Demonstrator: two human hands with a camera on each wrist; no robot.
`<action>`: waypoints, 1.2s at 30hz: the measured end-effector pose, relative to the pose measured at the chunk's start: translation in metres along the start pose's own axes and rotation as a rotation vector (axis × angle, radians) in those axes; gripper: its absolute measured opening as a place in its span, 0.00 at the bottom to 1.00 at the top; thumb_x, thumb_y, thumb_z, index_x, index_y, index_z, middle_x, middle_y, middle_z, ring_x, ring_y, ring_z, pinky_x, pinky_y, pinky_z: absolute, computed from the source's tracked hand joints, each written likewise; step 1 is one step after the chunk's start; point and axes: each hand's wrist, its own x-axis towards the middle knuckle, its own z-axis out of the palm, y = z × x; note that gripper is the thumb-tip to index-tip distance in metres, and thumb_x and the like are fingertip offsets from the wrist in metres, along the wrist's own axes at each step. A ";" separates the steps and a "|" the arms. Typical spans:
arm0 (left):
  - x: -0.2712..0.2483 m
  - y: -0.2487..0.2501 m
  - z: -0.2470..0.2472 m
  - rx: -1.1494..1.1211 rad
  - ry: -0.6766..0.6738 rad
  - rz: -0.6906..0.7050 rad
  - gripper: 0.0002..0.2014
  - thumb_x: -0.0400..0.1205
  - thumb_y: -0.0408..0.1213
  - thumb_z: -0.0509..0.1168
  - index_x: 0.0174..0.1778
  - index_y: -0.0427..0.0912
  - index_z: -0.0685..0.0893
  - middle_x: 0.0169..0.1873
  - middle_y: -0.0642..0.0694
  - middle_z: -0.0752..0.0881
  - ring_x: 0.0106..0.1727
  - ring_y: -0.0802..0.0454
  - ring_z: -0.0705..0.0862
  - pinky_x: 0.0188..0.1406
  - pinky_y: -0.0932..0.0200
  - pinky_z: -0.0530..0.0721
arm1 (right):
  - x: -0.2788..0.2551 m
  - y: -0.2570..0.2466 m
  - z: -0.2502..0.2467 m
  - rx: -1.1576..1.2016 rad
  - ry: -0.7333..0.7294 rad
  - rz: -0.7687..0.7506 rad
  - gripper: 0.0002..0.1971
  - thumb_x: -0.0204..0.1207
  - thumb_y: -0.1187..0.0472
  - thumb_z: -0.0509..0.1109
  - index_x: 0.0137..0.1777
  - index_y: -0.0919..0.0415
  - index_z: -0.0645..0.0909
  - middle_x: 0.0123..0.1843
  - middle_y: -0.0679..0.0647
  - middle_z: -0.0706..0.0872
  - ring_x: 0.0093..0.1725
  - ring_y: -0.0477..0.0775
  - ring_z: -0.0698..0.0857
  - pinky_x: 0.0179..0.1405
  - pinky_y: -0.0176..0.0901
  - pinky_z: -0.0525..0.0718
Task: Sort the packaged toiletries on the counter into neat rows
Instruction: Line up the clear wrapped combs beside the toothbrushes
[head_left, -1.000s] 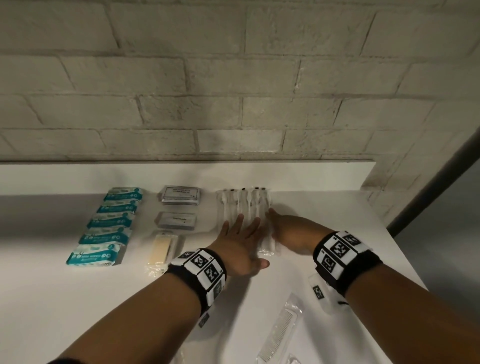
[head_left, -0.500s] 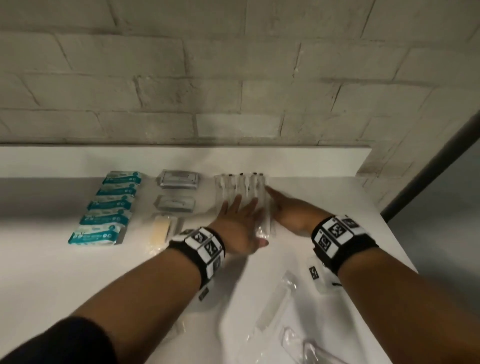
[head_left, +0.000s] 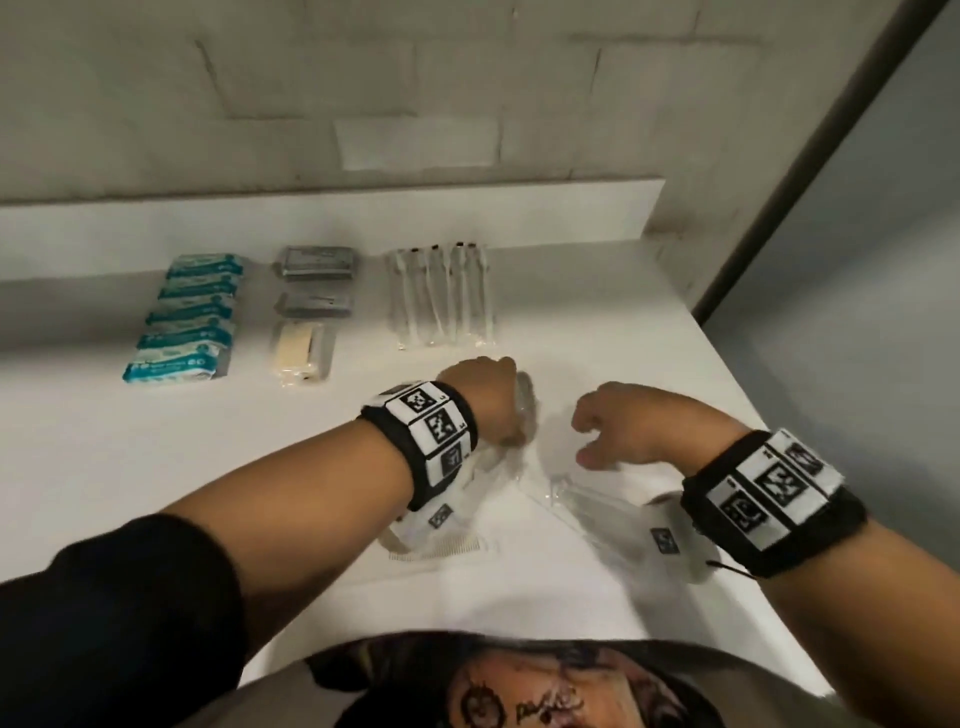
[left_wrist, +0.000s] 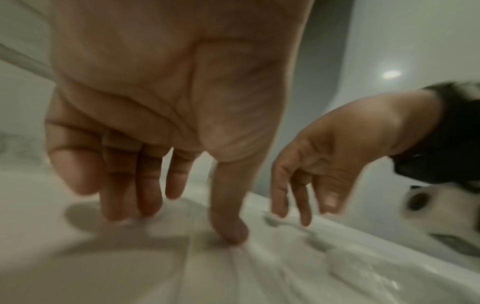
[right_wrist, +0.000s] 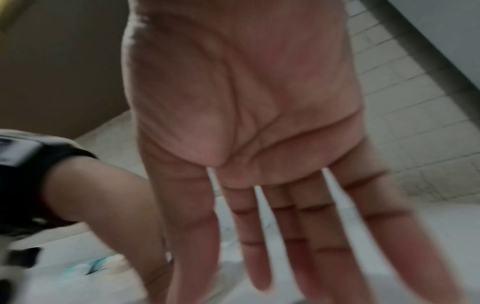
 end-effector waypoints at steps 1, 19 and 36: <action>-0.004 0.003 0.005 -0.026 0.002 -0.029 0.32 0.71 0.53 0.73 0.65 0.42 0.71 0.55 0.46 0.82 0.51 0.46 0.81 0.43 0.55 0.76 | -0.010 -0.001 0.013 -0.074 -0.028 0.027 0.23 0.70 0.51 0.74 0.64 0.58 0.78 0.61 0.51 0.82 0.57 0.56 0.84 0.56 0.48 0.84; -0.095 -0.075 -0.015 -0.443 0.124 -0.090 0.17 0.80 0.46 0.68 0.64 0.49 0.76 0.53 0.48 0.85 0.39 0.52 0.85 0.39 0.59 0.80 | -0.039 -0.025 0.065 0.173 0.133 0.128 0.27 0.70 0.50 0.75 0.63 0.60 0.68 0.49 0.51 0.82 0.41 0.50 0.80 0.33 0.39 0.74; -0.153 -0.152 0.037 -0.109 -0.035 -0.305 0.20 0.72 0.53 0.69 0.50 0.42 0.80 0.46 0.46 0.84 0.45 0.49 0.82 0.39 0.57 0.77 | -0.035 -0.092 0.046 -0.091 0.058 -0.009 0.14 0.67 0.61 0.75 0.48 0.53 0.75 0.49 0.48 0.82 0.46 0.52 0.80 0.35 0.40 0.75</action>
